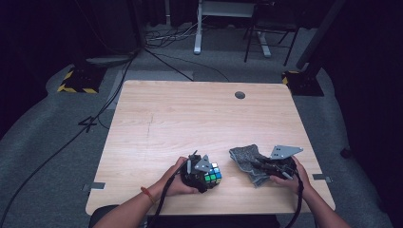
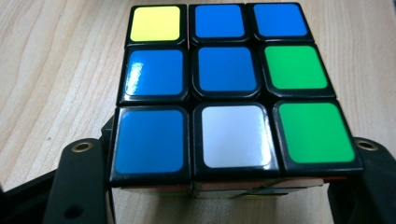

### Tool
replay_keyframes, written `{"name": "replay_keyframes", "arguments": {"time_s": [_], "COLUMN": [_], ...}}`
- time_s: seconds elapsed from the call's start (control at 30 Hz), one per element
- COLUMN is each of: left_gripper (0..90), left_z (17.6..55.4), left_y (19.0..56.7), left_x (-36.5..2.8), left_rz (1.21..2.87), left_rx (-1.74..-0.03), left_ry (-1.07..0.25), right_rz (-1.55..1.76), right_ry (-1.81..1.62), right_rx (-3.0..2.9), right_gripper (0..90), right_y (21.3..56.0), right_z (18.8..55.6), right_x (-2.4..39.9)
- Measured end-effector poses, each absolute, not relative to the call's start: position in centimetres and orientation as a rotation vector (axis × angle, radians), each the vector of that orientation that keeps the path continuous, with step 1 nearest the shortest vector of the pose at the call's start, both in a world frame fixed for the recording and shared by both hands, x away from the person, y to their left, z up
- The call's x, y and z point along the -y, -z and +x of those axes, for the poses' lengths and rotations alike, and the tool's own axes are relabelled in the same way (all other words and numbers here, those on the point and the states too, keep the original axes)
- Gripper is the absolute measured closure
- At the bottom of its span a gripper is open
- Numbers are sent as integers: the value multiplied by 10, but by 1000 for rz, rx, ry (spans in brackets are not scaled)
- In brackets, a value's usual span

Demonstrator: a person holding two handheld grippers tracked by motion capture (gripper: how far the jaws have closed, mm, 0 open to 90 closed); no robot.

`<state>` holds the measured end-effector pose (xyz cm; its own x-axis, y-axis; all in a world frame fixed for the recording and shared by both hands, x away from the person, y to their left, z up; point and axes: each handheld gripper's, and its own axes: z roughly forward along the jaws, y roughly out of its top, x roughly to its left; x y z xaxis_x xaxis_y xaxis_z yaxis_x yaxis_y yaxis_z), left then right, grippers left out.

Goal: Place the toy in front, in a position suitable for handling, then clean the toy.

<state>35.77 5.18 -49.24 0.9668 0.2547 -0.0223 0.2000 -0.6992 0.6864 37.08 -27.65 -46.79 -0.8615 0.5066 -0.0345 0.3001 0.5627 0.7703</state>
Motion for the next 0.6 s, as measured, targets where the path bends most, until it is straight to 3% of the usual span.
{"name": "replay_keyframes", "arguments": {"time_s": [0.6], "left_gripper": [336], "left_z": [374], "left_y": [468], "left_x": [-55], "left_rz": [2355], "left_rx": [-335], "left_ry": [-183], "right_rz": [544], "right_ry": [-1286], "right_rx": [-2521], "right_gripper": [797], "right_y": [432], "right_z": [367], "right_x": [257]}}
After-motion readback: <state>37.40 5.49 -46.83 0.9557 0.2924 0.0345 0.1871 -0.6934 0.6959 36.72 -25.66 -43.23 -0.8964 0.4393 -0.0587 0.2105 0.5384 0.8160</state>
